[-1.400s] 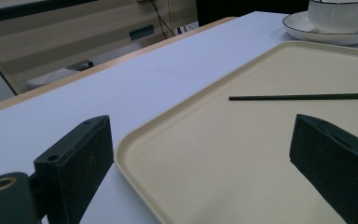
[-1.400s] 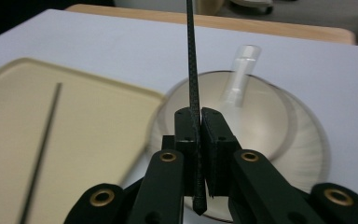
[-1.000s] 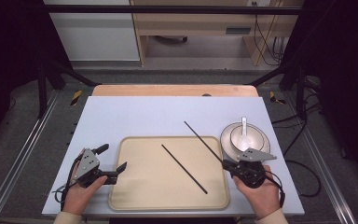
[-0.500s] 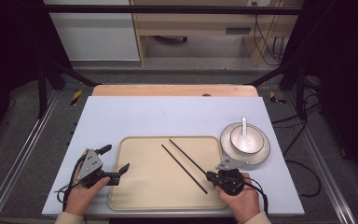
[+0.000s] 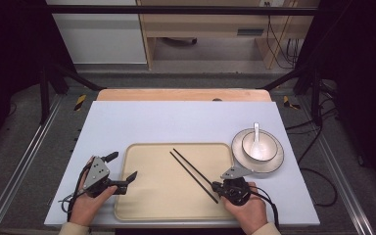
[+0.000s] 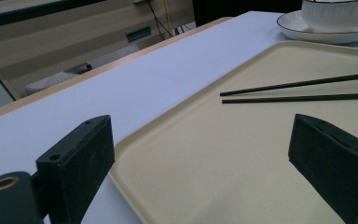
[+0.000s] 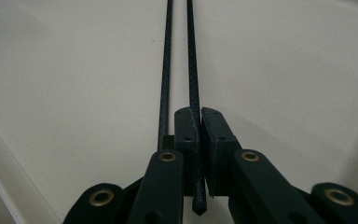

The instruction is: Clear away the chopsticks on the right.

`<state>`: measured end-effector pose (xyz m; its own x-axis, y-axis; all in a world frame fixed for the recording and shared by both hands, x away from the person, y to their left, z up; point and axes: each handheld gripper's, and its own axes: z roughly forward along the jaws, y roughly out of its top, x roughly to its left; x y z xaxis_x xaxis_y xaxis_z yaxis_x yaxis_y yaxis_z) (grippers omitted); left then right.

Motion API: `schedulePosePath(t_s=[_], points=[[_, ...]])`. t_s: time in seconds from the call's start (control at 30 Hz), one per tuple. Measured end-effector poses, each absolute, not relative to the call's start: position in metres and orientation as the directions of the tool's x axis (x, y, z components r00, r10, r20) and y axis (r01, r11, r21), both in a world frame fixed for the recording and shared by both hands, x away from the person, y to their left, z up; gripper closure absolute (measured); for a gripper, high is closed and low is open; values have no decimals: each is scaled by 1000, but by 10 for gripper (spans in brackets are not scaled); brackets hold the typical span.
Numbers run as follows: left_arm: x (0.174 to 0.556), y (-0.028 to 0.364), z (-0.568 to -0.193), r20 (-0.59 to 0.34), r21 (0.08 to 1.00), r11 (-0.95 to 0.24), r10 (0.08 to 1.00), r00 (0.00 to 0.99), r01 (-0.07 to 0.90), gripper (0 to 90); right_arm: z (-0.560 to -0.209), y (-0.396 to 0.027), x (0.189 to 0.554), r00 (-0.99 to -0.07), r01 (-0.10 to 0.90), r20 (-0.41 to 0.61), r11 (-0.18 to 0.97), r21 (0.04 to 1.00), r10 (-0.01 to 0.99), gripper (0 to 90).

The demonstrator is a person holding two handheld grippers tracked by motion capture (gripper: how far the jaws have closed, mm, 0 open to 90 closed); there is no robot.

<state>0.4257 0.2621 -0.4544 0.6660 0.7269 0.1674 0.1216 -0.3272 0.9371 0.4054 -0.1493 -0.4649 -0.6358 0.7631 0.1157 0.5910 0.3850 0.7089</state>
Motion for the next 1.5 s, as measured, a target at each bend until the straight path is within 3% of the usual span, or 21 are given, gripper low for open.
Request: schedulePosePath(t_s=[0.13, 0.17, 0.4, 0.5, 0.53, 0.63, 0.77, 0.83, 0.97, 1.23, 1.3, 1.5], points=[[426, 263, -454, 165, 937, -326, 730, 663, 125, 69, -468, -149, 405, -648, 592, 127, 392, 704, 751, 840], [426, 263, -454, 166, 936, -328, 729, 665, 126, 68, -468, -149, 405, -649, 586, 125, 388, 712, 750, 787], [428, 254, -451, 146, 937, -321, 716, 683, 137, 97, -462, -156, 408, -642, 566, 142, 341, 750, 753, 684], [430, 248, -452, 131, 935, -321, 705, 697, 149, 119, -458, -161, 413, -650, 542, 151, 315, 779, 745, 543], [430, 246, -451, 130, 932, -328, 701, 701, 155, 119, -458, -161, 413, -650, 542, 151, 315, 779, 745, 543], [429, 238, -450, 128, 930, -333, 694, 708, 157, 152, -455, -163, 417, -679, 508, 128, 338, 792, 723, 406], [428, 232, -445, 114, 927, -331, 697, 708, 176, 174, -453, -167, 418, -673, 488, 96, 343, 802, 733, 322], [430, 228, -444, 82, 921, -328, 693, 716, 212, 200, -447, -174, 420, -674, 469, 115, 303, 830, 730, 196], [432, 217, -443, 75, 904, -357, 674, 735, 235, 258, -441, -182, 420, -682, 427, 70, 318, 847, 728, 93], [444, 191, -446, 49, 866, -402, 661, 749, 297, 444, -429, -207, 415, -636, 303, -25, 280, 911, 771, 131], [450, 176, -451, 42, 841, -432, 653, 757, 326, 527, -429, -219, 412, -620, 262, -47, 263, 928, 783, 129], [460, 155, -458, 22, 800, -472, 639, 769, 370, 686, -432, -235, 407, -601, 233, -63, 250, 940, 797, 110]])
